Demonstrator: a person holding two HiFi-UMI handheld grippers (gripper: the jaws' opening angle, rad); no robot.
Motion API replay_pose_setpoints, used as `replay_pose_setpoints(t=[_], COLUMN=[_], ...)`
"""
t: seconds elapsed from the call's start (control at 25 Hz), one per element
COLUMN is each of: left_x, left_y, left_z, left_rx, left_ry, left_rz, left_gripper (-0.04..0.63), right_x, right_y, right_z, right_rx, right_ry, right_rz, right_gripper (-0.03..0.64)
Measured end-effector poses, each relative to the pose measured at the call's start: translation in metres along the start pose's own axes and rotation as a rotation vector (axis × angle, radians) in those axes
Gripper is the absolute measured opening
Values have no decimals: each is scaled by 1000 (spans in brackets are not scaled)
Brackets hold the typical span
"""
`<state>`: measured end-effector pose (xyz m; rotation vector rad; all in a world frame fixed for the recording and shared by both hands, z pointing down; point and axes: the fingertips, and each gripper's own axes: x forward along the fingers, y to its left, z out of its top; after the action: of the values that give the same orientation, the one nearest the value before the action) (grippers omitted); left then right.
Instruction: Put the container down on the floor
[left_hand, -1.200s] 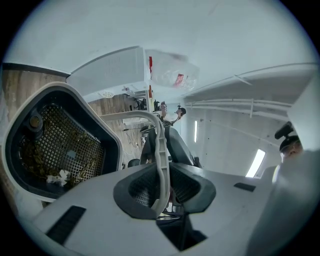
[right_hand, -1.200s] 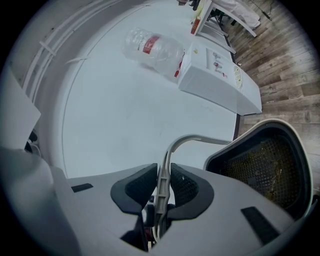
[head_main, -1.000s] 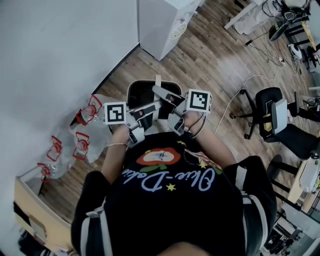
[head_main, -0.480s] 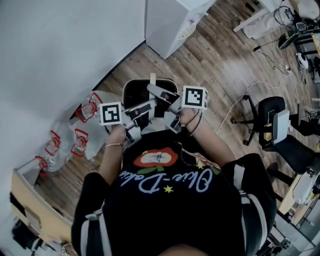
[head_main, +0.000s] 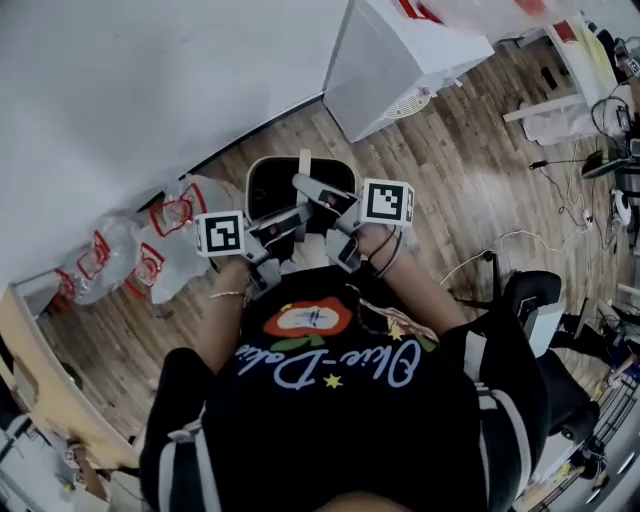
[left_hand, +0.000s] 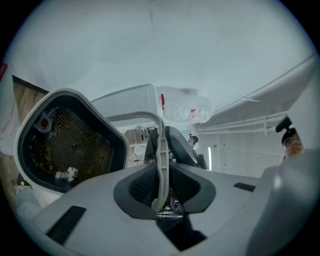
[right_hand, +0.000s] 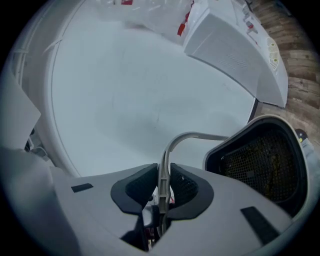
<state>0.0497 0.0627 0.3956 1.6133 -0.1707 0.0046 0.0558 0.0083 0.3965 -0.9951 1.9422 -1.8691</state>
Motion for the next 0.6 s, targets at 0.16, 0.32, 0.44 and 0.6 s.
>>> replay_pose_setpoints(t=[0.16, 0.32, 0.44, 0.6], left_x=[22, 36, 43, 60], left_y=[1, 7, 14, 23], left_z=[28, 48, 61, 73], left_rx=[-18, -32, -25, -81], left_ry=[-68, -148, -197, -267], left_rz=[14, 52, 87, 86], left_gripper=[67, 67, 67, 66], right_x=[12, 22, 29, 34], right_y=[-5, -11, -16, -32], right_z=[30, 52, 63, 77], right_rx=[-14, -35, -39, -30], right_ry=[93, 192, 267, 364], right_rz=[13, 29, 29, 23], right_gripper=[69, 69, 69, 69])
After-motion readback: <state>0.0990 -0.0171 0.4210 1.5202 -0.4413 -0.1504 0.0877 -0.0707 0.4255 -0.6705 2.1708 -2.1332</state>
